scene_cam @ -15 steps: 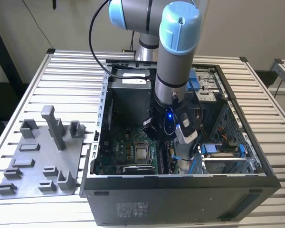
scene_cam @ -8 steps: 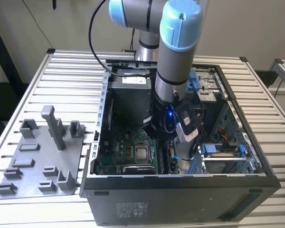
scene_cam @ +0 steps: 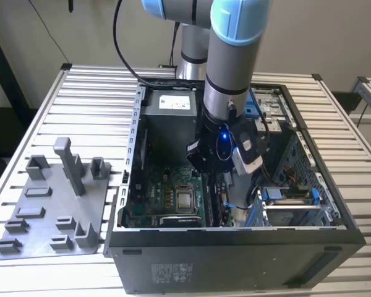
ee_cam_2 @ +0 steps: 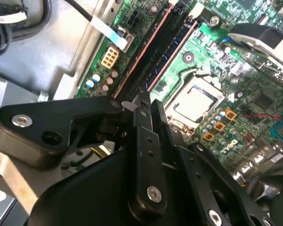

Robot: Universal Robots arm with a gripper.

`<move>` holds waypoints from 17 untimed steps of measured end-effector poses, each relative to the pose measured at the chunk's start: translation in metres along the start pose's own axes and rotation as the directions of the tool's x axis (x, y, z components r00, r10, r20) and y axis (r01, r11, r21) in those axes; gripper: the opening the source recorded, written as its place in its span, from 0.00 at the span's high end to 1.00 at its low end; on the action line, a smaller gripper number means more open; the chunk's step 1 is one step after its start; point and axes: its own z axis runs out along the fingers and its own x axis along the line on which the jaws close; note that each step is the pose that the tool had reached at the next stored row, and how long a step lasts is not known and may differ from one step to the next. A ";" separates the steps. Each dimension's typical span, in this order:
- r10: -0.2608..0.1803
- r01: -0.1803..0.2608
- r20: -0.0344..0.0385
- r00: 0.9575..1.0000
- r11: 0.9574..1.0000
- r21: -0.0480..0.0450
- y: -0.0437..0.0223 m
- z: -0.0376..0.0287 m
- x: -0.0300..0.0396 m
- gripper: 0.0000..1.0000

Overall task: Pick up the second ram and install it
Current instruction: 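Insert the second ram into the second slot, then press down the second ram until it locks into place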

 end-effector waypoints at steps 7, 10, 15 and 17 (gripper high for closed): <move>0.000 0.000 0.000 1.000 1.000 0.000 -0.0002 -0.0001 0.0000 0.89; 0.000 0.000 0.000 1.000 1.000 0.000 -0.0002 -0.0001 0.0000 0.89; 0.000 0.000 0.000 1.000 1.000 0.000 -0.0003 -0.0001 0.0000 0.89; 0.000 0.000 0.000 1.000 1.000 0.000 -0.0003 -0.0001 0.0000 0.89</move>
